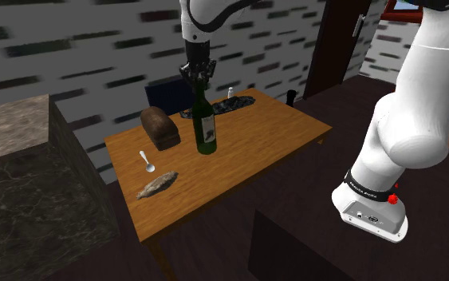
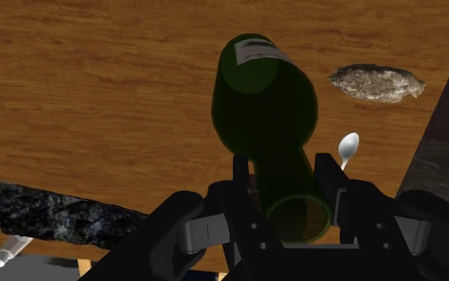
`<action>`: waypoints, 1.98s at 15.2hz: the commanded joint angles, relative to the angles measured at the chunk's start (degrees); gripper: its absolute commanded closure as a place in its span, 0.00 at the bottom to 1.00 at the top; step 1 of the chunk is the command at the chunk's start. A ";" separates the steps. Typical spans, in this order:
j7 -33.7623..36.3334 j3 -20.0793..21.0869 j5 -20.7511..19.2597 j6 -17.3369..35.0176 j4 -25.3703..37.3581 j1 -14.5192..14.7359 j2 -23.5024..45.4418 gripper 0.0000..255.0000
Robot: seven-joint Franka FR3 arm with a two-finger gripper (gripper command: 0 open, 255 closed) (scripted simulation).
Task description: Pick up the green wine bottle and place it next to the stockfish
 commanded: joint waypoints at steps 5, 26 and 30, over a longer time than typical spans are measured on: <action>7.69 3.21 -1.01 -1.80 6.69 4.13 5.13 1.00; 10.74 3.92 -1.92 10.83 -0.28 5.49 10.92 1.00; 10.92 3.87 -2.07 13.43 -1.65 5.50 12.16 1.00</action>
